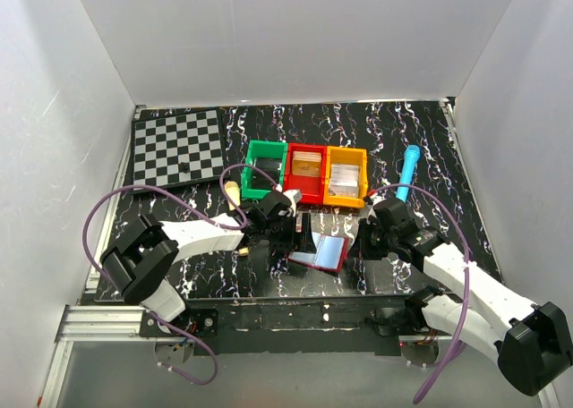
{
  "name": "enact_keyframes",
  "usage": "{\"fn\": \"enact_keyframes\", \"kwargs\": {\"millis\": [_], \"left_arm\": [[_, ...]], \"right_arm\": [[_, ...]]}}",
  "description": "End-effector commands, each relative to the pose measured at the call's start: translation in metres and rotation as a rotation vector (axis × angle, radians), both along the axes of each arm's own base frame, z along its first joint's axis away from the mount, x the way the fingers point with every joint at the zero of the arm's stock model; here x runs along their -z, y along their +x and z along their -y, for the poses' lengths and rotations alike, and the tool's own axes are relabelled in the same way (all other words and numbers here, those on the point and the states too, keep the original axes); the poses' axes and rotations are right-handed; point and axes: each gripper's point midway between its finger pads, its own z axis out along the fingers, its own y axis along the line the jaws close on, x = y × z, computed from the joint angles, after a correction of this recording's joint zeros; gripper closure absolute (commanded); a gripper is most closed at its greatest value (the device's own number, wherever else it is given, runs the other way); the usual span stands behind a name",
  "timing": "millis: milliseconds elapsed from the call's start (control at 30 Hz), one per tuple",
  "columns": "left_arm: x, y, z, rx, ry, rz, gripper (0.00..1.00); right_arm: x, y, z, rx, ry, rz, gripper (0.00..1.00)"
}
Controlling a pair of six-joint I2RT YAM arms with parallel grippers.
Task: Take the credit cards out of the card holder
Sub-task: Remove the credit card from the card holder.
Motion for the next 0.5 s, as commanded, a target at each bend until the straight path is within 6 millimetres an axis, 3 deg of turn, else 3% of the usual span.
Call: {"fn": "enact_keyframes", "kwargs": {"millis": [0, 467], "left_arm": [[-0.002, 0.002, 0.001, -0.004, 0.012, 0.008, 0.26], [0.0, -0.005, 0.017, 0.09, -0.009, -0.003, 0.27]], "right_arm": [[-0.006, 0.01, -0.005, -0.003, 0.02, 0.039, 0.99], [-0.006, 0.01, -0.008, -0.009, 0.025, 0.03, 0.99]]}}
